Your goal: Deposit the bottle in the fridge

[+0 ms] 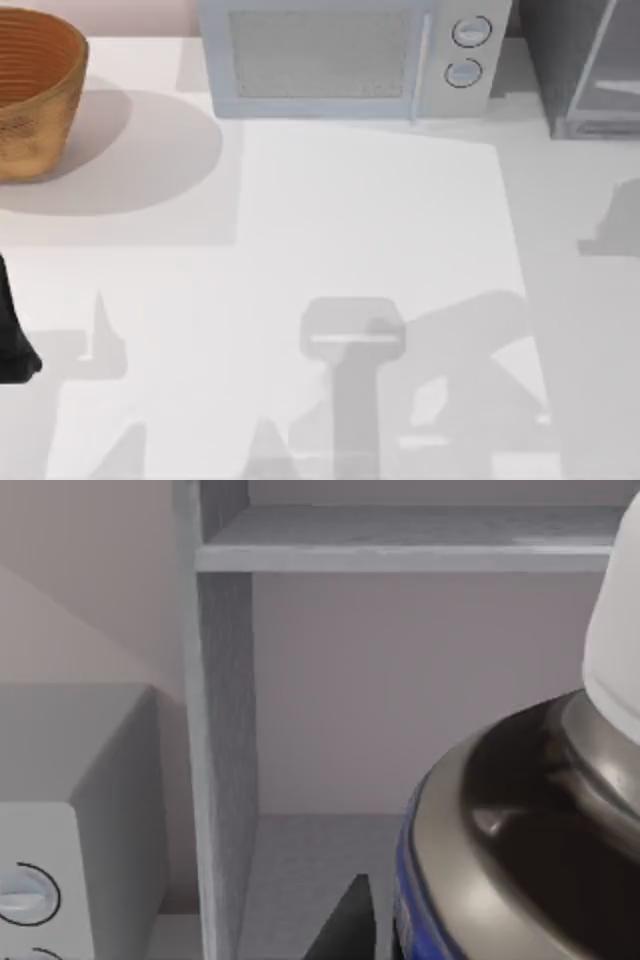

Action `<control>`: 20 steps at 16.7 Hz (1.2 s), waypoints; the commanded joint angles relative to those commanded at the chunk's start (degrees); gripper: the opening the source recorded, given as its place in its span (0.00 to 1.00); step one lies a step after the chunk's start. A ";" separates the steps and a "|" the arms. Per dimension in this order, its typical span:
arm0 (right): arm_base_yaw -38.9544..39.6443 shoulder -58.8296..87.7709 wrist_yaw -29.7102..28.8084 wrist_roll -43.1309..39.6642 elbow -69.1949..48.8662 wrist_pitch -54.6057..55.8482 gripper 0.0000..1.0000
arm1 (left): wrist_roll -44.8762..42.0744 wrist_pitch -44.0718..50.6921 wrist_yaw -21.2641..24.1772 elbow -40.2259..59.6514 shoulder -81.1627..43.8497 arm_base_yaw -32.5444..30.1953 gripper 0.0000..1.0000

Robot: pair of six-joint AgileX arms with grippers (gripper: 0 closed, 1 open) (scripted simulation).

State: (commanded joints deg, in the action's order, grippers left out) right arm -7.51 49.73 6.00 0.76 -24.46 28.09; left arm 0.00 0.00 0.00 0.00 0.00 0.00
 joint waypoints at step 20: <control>-8.54 71.13 8.63 0.06 -31.88 36.62 0.01 | 0.00 0.00 0.00 0.00 0.00 0.00 1.00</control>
State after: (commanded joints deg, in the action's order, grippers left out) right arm -16.05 120.86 14.63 0.81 -56.34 64.71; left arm 0.00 0.00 0.00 0.00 0.00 0.00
